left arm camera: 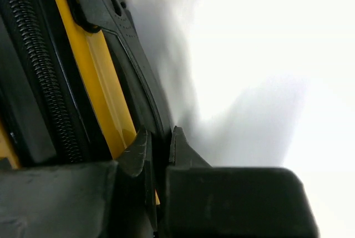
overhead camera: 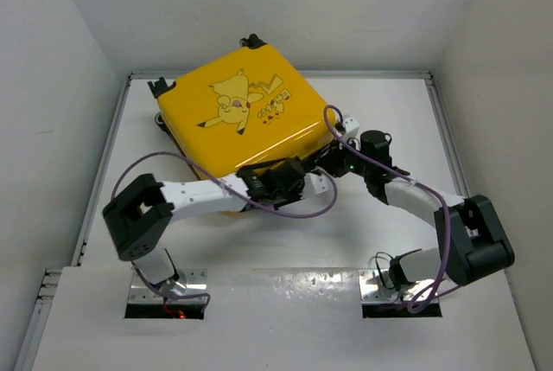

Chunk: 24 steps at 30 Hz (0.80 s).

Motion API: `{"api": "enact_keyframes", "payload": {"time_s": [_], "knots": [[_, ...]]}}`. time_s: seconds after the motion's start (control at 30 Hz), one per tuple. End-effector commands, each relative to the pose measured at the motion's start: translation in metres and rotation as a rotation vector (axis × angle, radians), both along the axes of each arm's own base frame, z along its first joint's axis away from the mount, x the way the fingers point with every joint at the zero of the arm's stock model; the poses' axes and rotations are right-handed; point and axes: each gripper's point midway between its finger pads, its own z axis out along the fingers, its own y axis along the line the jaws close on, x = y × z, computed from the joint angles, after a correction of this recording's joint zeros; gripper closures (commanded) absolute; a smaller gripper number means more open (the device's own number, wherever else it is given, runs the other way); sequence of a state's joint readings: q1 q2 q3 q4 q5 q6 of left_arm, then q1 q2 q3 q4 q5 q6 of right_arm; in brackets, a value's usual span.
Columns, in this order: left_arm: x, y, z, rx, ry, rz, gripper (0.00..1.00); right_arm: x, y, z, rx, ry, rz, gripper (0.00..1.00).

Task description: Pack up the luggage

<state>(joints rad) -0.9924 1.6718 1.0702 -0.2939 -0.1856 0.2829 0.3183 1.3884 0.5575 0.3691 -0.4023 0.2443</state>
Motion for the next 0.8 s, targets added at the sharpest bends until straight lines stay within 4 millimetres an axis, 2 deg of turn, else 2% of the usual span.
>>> {"api": "enact_keyframes", "payload": {"time_s": [0.0,0.03,0.1,0.13,0.23,0.27,0.3,0.33,0.43,0.47,0.5,0.53,0.57,0.6,0.63,0.67,0.7,0.73,0.77], "knots": [[-0.053,0.136,-0.042,0.440,0.179,-0.154,1.00,0.031,-0.046,0.021,-0.092,-0.147,-0.181,1.00],[-0.060,0.156,-0.048,0.470,0.191,-0.168,1.00,0.028,-0.048,0.019,-0.095,-0.139,-0.187,1.00],[-0.063,0.175,-0.047,0.513,0.167,-0.248,1.00,0.028,-0.054,0.020,-0.118,-0.145,-0.204,1.00],[-0.068,0.191,-0.048,0.529,0.169,-0.258,1.00,0.026,-0.056,0.016,-0.127,-0.137,-0.213,1.00],[-0.069,0.215,-0.048,0.571,0.159,-0.353,1.00,0.030,-0.062,0.009,-0.153,-0.132,-0.238,1.00],[-0.072,0.225,-0.047,0.580,0.140,-0.378,1.00,0.036,-0.063,0.013,-0.150,-0.154,-0.253,1.00],[-0.069,0.228,-0.046,0.598,0.101,-0.455,1.00,0.039,-0.062,0.007,-0.156,-0.144,-0.253,1.00],[-0.072,0.241,-0.052,0.626,0.097,-0.467,1.00,0.044,-0.061,0.010,-0.152,-0.155,-0.257,1.00],[-0.061,0.250,-0.051,0.671,0.001,-0.550,1.00,0.063,-0.053,0.011,-0.126,-0.170,-0.241,1.00],[-0.057,0.257,-0.052,0.690,-0.004,-0.538,1.00,0.077,-0.048,0.022,-0.107,-0.203,-0.238,1.00],[-0.050,0.257,-0.052,0.701,-0.020,-0.553,1.00,0.083,-0.043,0.020,-0.089,-0.210,-0.222,1.00],[-0.048,0.261,-0.054,0.698,-0.009,-0.542,1.00,0.099,-0.039,0.028,-0.070,-0.232,-0.221,1.00],[-0.041,0.260,-0.051,0.695,-0.014,-0.529,1.00,0.106,-0.034,0.033,-0.048,-0.251,-0.216,1.00],[-0.036,0.259,-0.055,0.699,0.002,-0.524,1.00,0.112,-0.026,0.017,-0.025,-0.211,-0.201,1.00],[-0.033,0.259,-0.057,0.692,0.021,-0.517,1.00,0.126,-0.020,0.034,0.007,-0.257,-0.200,1.00],[-0.019,0.253,-0.048,0.683,-0.005,-0.498,1.00,0.137,-0.012,0.045,0.037,-0.278,-0.195,1.00],[-0.014,0.253,-0.048,0.680,0.007,-0.482,1.00,0.144,-0.007,0.049,0.055,-0.295,-0.193,1.00],[-0.009,0.250,-0.052,0.681,0.028,-0.477,1.00,0.160,-0.005,0.038,0.054,-0.276,-0.201,1.00],[0.004,0.245,-0.045,0.664,0.012,-0.461,1.00,0.174,-0.001,0.050,0.081,-0.296,-0.219,1.00]]}}
